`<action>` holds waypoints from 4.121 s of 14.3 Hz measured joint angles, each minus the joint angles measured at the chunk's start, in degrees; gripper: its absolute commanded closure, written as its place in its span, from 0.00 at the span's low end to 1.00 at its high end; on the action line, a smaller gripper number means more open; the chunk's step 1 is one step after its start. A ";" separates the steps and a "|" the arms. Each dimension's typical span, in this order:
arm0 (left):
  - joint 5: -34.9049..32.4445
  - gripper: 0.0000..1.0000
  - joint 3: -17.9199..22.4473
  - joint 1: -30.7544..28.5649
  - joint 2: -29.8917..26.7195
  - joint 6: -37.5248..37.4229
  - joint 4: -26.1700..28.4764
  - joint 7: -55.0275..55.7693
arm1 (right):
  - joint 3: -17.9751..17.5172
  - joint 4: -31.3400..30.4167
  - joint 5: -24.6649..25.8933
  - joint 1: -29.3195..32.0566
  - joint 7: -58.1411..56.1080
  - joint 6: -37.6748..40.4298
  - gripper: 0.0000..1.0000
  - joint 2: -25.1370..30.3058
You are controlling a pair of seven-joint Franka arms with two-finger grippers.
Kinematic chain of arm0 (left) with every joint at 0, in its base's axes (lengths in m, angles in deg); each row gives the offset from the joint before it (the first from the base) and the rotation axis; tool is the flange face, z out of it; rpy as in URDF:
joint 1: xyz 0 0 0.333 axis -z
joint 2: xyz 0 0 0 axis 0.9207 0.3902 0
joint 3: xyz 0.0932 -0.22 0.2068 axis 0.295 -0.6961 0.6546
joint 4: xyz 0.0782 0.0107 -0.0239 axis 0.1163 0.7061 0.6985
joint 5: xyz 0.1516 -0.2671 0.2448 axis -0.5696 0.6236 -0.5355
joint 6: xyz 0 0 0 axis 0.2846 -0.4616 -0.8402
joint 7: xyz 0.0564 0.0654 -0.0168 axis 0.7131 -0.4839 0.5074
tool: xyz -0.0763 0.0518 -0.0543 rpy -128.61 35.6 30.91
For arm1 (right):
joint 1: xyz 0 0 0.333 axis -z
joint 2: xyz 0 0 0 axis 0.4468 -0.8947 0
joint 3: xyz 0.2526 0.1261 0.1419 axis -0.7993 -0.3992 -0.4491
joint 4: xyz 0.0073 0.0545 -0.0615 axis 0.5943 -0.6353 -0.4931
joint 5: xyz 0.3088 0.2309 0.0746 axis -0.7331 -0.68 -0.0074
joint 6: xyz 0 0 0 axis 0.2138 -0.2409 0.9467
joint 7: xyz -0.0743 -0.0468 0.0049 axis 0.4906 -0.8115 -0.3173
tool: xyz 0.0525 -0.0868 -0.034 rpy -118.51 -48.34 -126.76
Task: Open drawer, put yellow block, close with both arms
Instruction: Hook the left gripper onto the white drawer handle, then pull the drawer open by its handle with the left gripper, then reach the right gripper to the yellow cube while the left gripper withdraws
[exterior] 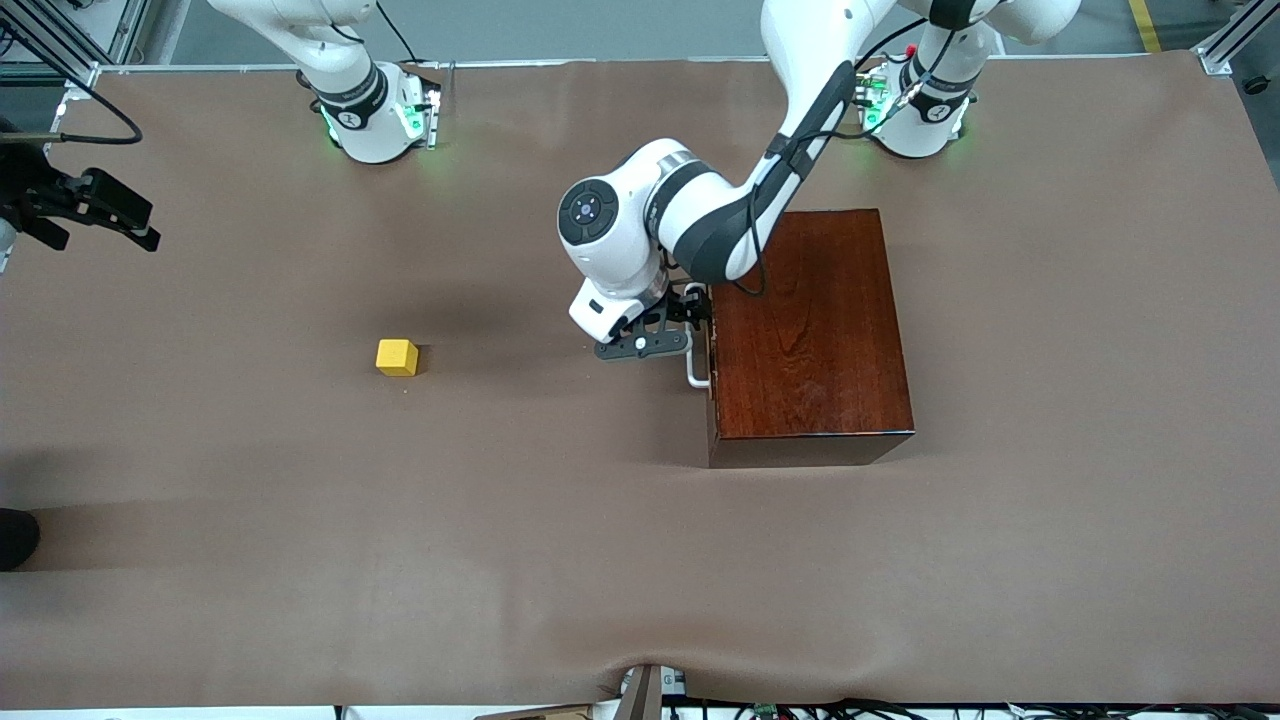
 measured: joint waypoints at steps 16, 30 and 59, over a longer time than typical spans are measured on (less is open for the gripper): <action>0.26 0.00 -0.23 0.06 1.59 8.12 -0.12 -0.06 | 0.01 0.00 0.00 0.00 0.01 0.15 0.00 0.00; 3.02 0.00 -1.46 0.25 2.08 16.06 -0.72 -0.06 | 0.03 0.00 0.00 0.00 0.01 0.16 0.00 0.00; 7.52 0.00 -2.04 1.07 4.13 26.72 -1.68 2.64 | -1.08 -2.40 -0.40 -7.36 2.75 2.77 0.00 -0.31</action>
